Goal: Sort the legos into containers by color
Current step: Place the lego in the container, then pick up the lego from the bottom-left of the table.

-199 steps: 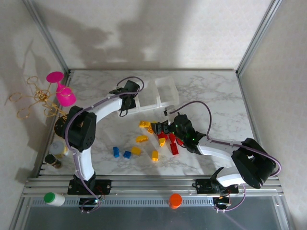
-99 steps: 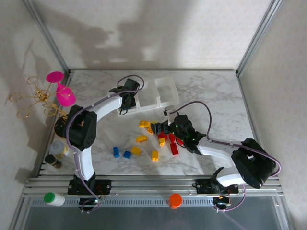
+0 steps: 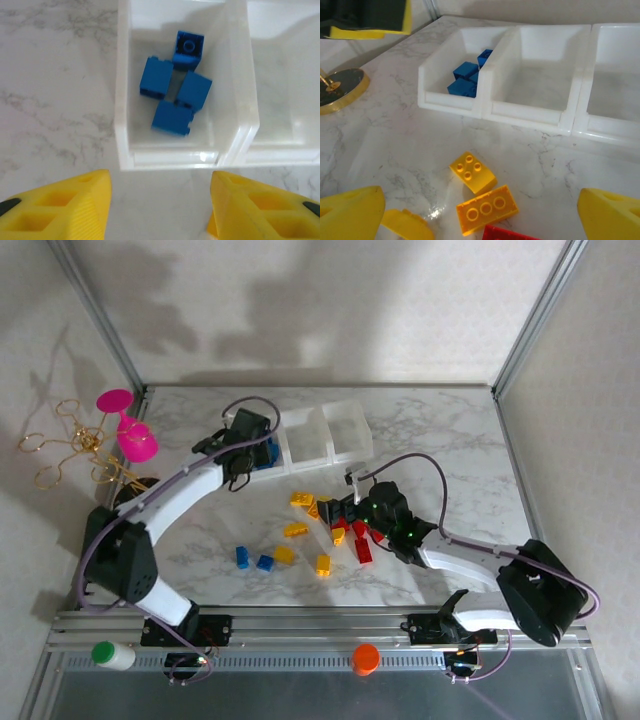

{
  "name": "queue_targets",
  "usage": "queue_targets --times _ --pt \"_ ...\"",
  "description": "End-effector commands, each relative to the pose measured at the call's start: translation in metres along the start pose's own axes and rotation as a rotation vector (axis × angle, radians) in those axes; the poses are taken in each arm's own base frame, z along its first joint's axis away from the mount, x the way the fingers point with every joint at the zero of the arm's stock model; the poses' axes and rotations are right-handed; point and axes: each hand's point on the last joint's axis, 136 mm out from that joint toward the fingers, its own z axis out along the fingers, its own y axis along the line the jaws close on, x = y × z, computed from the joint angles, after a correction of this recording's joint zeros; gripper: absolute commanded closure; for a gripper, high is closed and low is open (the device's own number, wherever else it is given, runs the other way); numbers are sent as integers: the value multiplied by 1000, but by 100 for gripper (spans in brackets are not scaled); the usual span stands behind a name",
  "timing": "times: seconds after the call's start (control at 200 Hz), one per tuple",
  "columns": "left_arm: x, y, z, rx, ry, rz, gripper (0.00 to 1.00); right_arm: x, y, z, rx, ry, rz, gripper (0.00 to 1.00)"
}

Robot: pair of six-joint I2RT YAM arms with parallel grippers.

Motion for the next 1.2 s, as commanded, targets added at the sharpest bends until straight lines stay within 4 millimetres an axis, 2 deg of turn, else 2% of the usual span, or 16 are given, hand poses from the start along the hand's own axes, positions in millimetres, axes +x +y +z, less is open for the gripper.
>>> queue_targets --times 0.0,0.255,0.345,0.586,0.671,0.821,1.031,1.197 --pt "31 16 -11 -7 44 -16 45 4 13 -6 -54 39 -24 1" --pt "88 44 -34 -5 87 -49 45 33 41 -13 -145 123 -59 1" --pt "103 52 -41 -12 93 -63 44 43 53 -14 -181 141 -82 1" --pt "143 67 -47 -22 151 -99 44 63 85 -13 -274 166 -152 1" --pt "156 79 -48 -68 166 -99 44 69 92 -12 -296 178 -166 1" --pt "177 78 -48 -55 201 -126 43 76 96 -8 -286 182 -203 1" --pt "207 82 -39 -93 256 -85 43 73 96 -6 -262 167 -209 1" --pt "218 89 -33 -134 266 -75 47 75 92 -3 -233 180 -204 1"
